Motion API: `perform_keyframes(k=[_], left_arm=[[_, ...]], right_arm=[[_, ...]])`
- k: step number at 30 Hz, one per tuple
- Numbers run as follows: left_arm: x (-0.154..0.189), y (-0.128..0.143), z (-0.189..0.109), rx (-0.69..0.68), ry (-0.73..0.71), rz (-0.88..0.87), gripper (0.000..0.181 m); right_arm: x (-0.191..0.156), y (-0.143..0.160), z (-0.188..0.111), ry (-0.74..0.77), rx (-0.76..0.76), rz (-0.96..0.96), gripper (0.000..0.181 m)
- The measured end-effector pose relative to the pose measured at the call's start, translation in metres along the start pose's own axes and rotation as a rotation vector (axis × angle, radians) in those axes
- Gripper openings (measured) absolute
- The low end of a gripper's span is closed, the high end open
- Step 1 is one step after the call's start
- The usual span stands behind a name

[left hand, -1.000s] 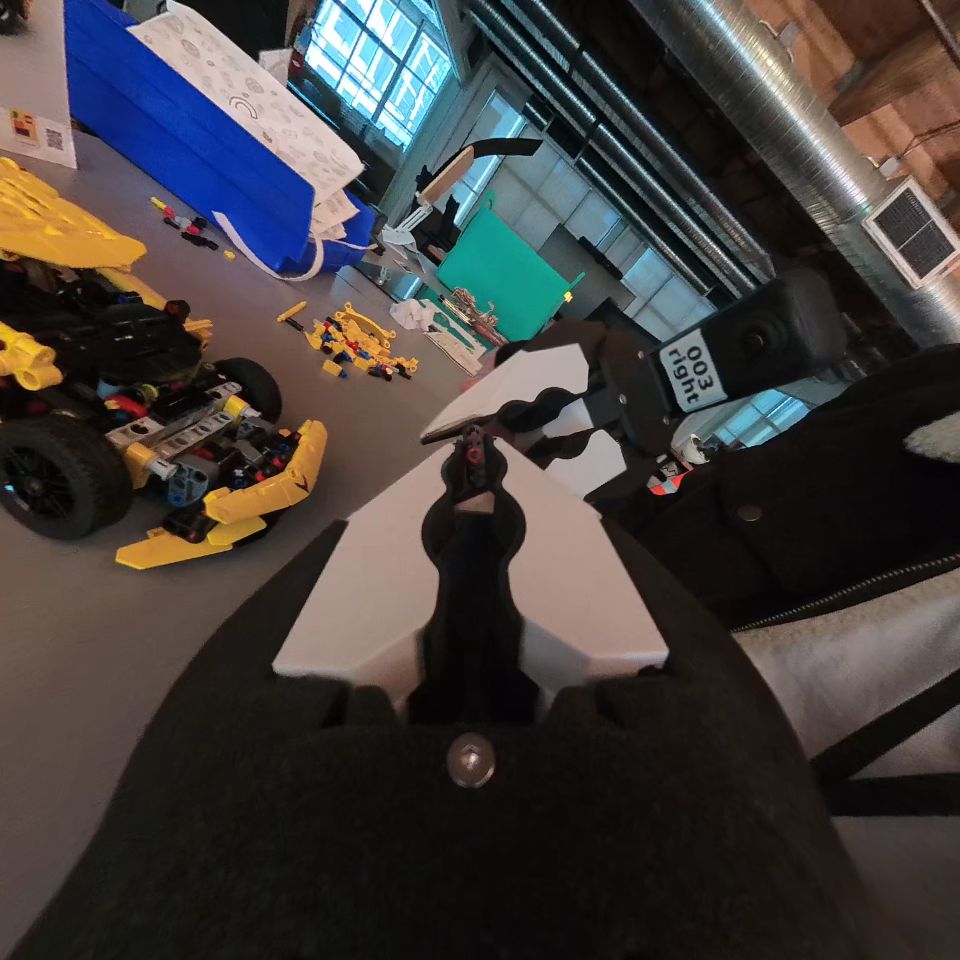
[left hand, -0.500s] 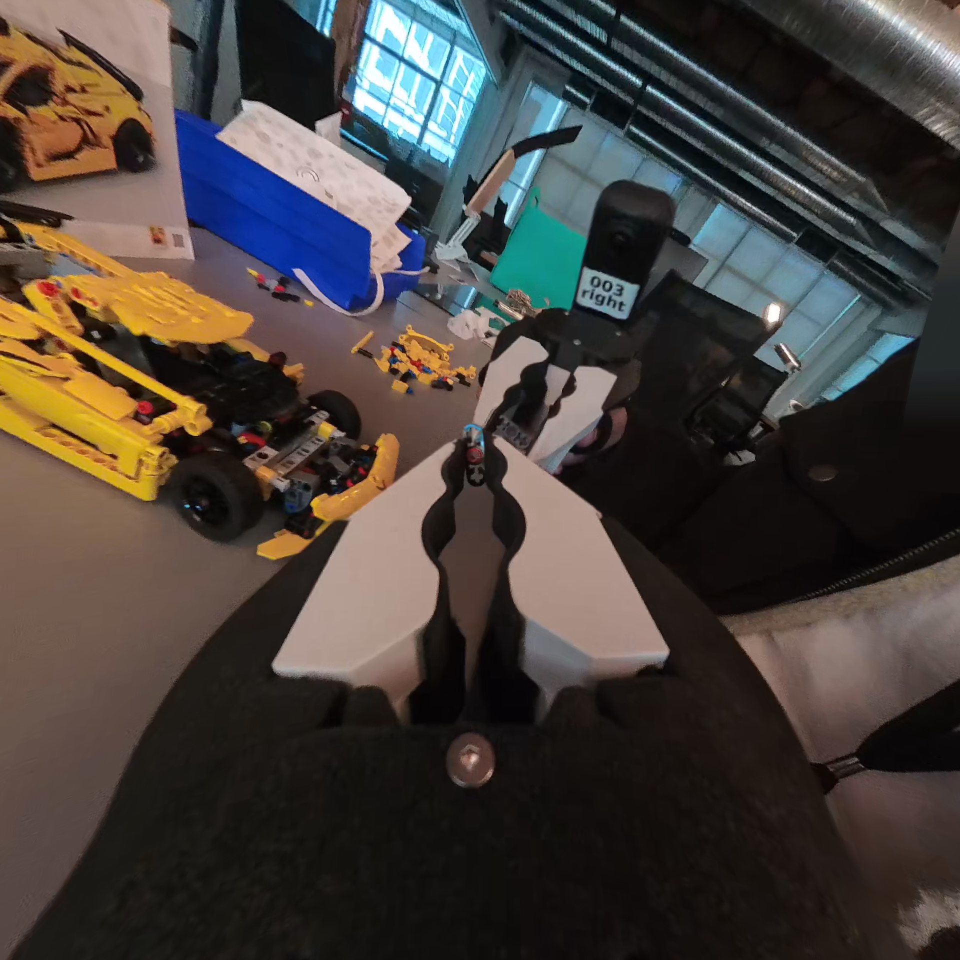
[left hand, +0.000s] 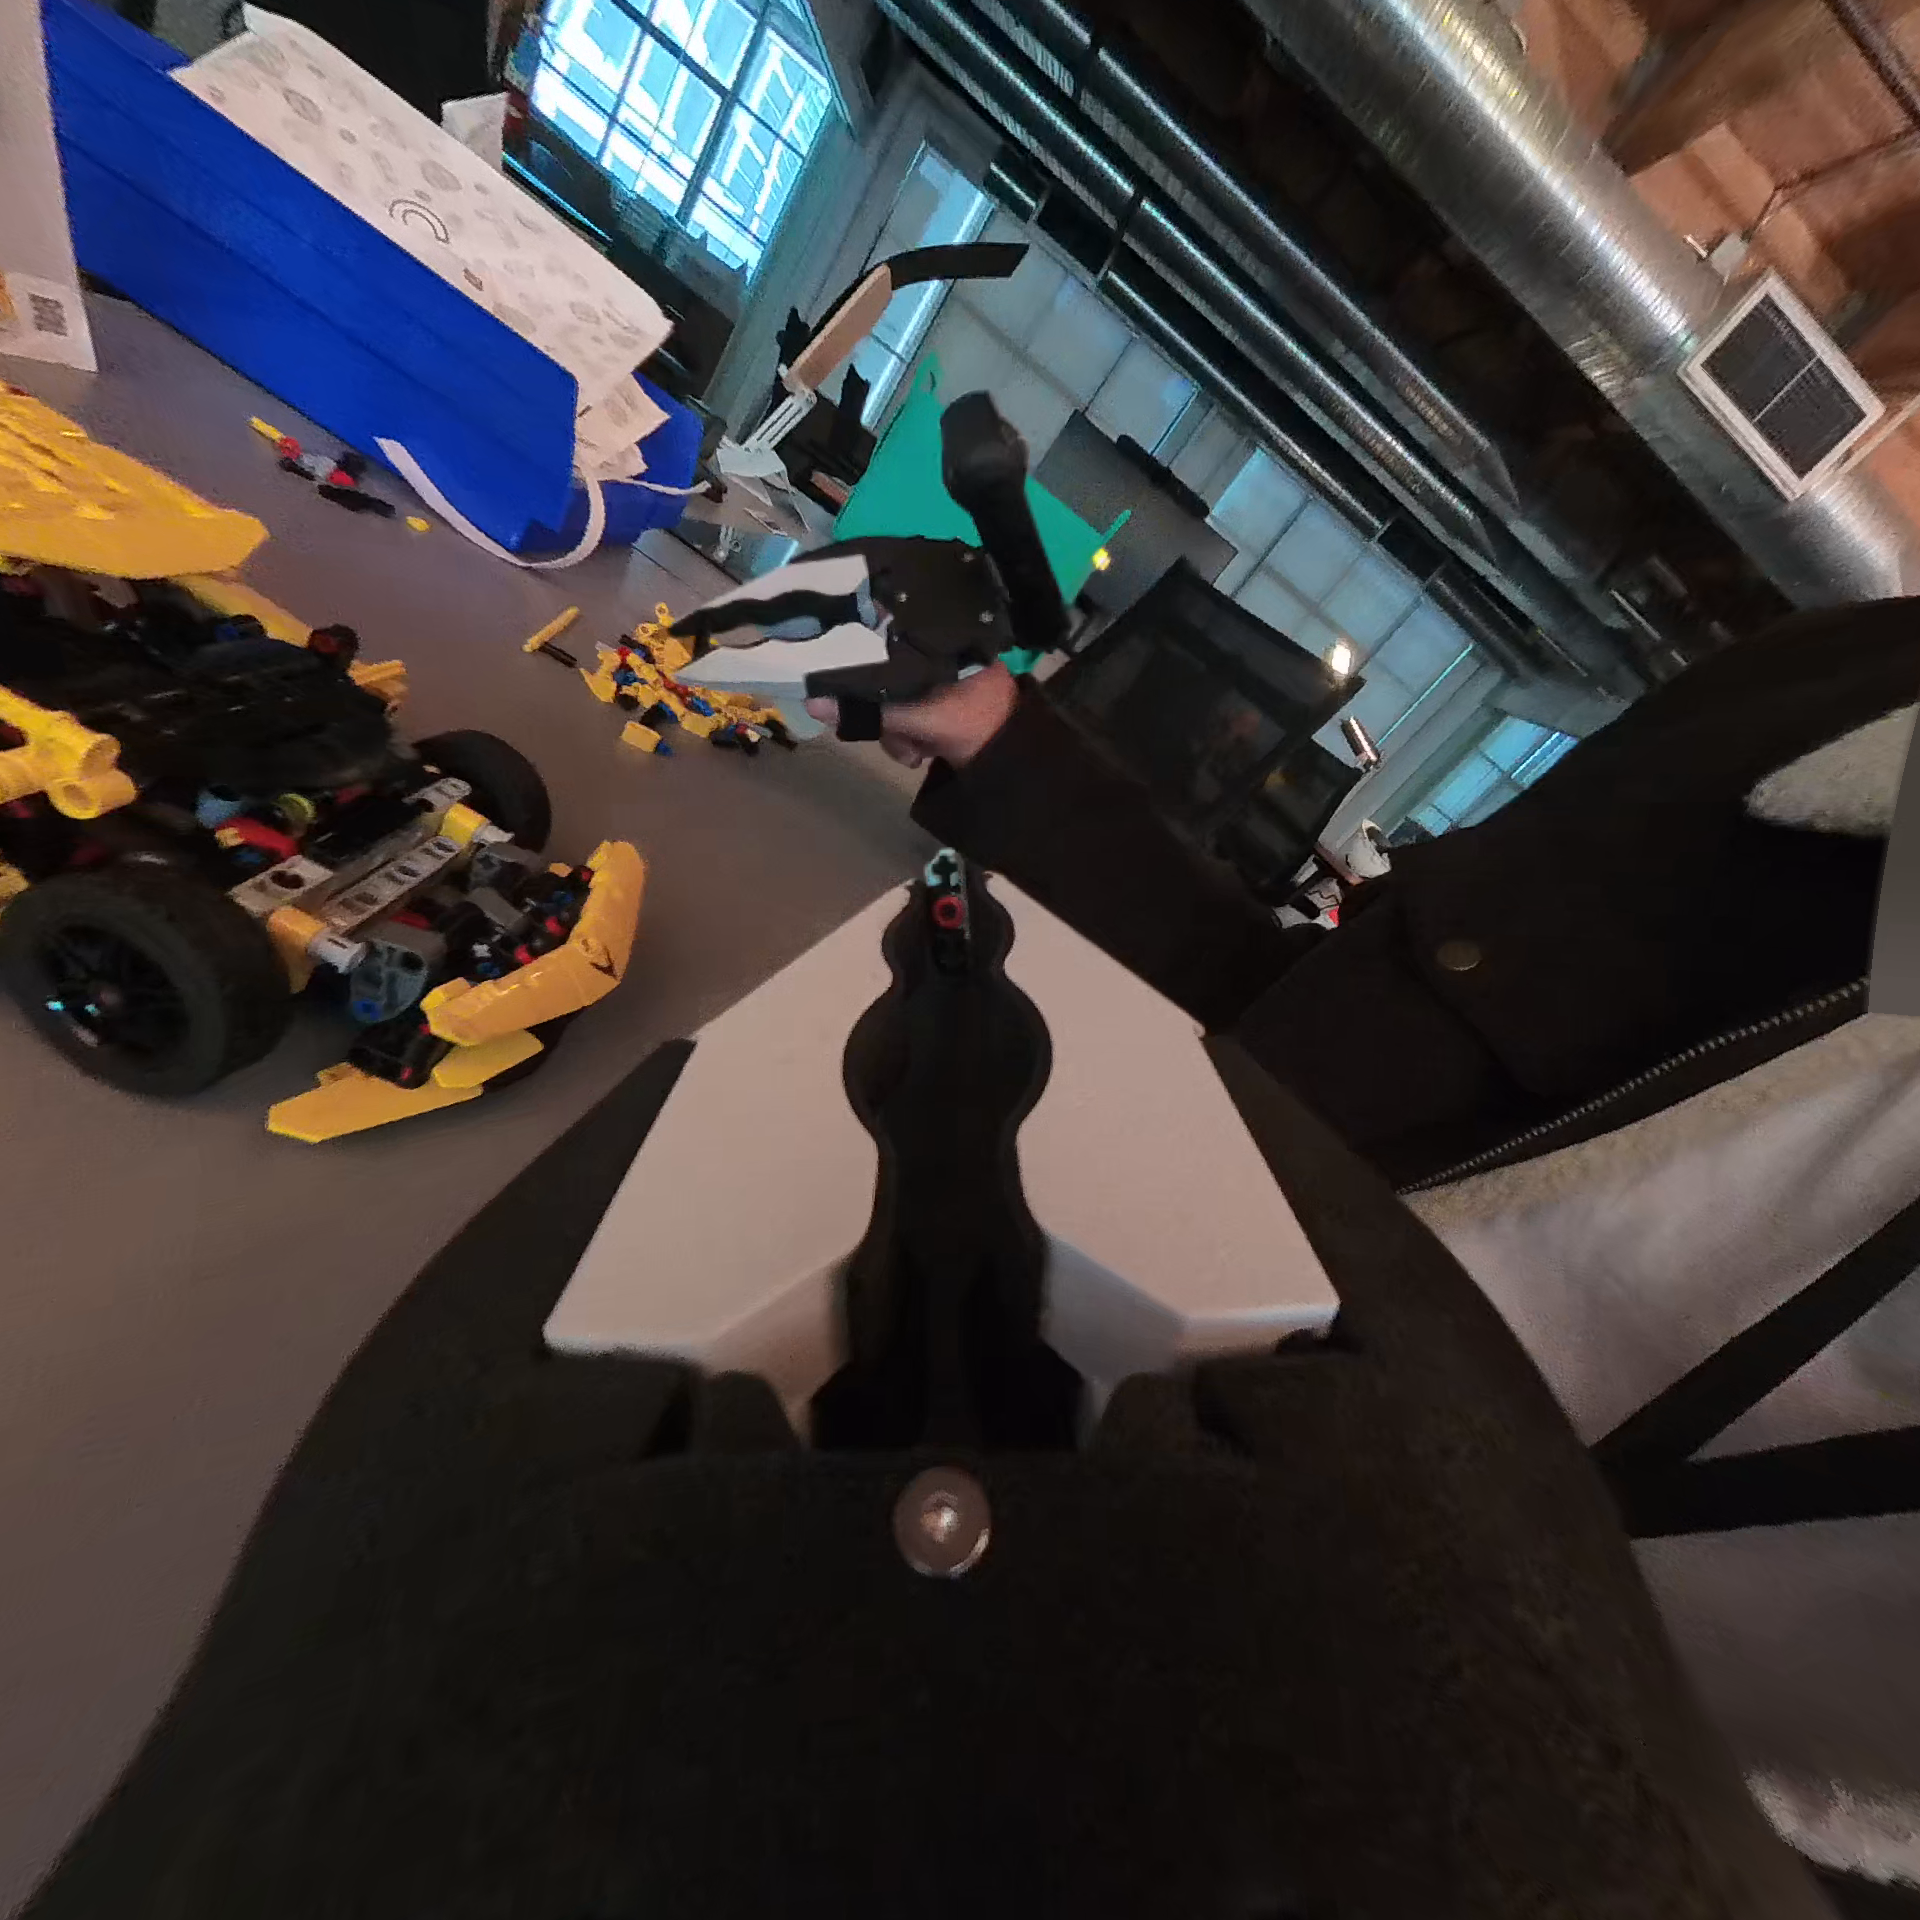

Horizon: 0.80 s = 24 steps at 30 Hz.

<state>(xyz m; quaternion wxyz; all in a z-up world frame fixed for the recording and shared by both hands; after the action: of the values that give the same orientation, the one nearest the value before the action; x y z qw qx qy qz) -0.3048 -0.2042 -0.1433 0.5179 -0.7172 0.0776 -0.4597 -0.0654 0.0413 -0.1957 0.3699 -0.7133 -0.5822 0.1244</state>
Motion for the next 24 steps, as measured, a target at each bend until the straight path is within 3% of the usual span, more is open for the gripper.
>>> perform_keyframes(k=[3,6,9,11,14,17,21,24], left_arm=[[-0.004,-0.002,-0.001,0.018,0.001,-0.044,0.006],[-0.003,-0.008,-0.003,0.069,0.062,-0.129,0.006],[0.001,-0.012,-0.001,0.1,0.162,-0.259,0.007],[0.003,-0.012,0.0,0.109,0.197,-0.293,0.006],[0.003,-0.01,0.001,0.096,0.183,-0.286,0.006],[0.002,-0.007,0.004,0.075,0.141,-0.254,0.006],[0.008,-0.003,0.008,0.045,0.142,-0.205,0.006],[0.012,-0.003,0.007,0.057,0.168,-0.189,0.007]], right_arm=[[0.002,0.005,0.0,-0.02,0.0,0.007,0.037],[-0.02,-0.022,-0.009,-0.118,0.108,-0.016,0.046],[-0.105,-0.093,-0.025,-0.374,0.366,-0.193,0.054],[-0.166,-0.132,-0.034,-0.466,0.499,-0.279,0.053],[-0.222,-0.151,-0.036,-0.504,0.543,-0.394,0.053],[-0.232,-0.155,-0.034,-0.451,0.53,-0.431,0.049],[-0.235,-0.158,-0.035,-0.432,0.548,-0.438,0.026],[-0.237,-0.158,-0.04,-0.409,0.592,-0.472,0.023]])
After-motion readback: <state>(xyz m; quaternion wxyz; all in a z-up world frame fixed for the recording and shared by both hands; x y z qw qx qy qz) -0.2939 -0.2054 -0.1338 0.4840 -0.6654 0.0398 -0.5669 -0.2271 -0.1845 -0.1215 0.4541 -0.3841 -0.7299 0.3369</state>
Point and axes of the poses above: each gripper's, where its closed fingertips meet, z out along the fingers, y out of its underside, x = y × z across the jaws, the point moved 5 cm from there along -z, back along the fingers, and after that the axes turned 10 degrees about -y, right-handed, at the moved point
